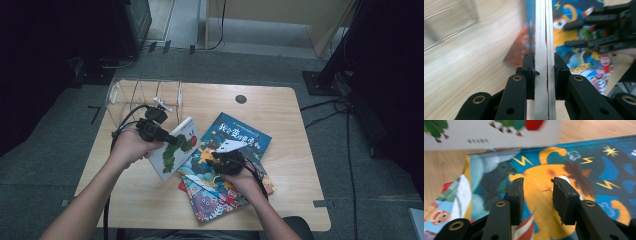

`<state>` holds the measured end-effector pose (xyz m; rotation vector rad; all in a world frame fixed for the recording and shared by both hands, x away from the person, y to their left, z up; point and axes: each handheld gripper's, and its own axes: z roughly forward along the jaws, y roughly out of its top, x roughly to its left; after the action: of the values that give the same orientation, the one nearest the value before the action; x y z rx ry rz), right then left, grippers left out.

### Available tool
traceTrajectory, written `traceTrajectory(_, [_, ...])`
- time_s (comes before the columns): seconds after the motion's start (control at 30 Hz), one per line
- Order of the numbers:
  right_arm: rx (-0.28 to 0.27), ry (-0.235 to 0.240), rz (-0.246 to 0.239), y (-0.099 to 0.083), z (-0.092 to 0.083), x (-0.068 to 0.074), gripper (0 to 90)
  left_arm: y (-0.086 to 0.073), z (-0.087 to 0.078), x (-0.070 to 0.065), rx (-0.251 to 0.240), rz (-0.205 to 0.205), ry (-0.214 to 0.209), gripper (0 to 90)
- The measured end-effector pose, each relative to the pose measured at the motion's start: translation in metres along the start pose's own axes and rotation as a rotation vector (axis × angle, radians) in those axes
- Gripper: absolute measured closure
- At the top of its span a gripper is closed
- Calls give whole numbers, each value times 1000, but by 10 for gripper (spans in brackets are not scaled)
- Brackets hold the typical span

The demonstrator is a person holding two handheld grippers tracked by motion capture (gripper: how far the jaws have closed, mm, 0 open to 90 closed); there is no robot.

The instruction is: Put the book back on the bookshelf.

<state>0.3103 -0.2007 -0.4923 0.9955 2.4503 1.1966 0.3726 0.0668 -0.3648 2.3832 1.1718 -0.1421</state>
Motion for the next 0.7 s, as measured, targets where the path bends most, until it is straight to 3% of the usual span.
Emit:
traceTrajectory(0.27, [-11, -21, -3, -1, 0, -3, 554, -12, -12, 20, -10, -78, 74, 770])
traceTrajectory(0.33, [-11, -22, -5, -1, 1, -3, 554, -14, -14, 27, -12, -124, 94, 770])
traceTrajectory(0.43, [-9, -21, -1, -1, 0, -3, 554, -13, -14, 32, -18, -157, 106, 771])
traceTrajectory(0.5, [-9, -22, -2, -1, 1, -3, 554, -9, -14, 39, -22, -203, 116, 771])
traceTrajectory(0.67, [-6, -25, -8, -1, 1, -3, 555, -4, -13, 47, -22, -236, 141, 770])
traceTrajectory(0.7, [-7, -24, -6, -1, 1, -3, 555, -1, -13, 52, -33, -261, 135, 771])
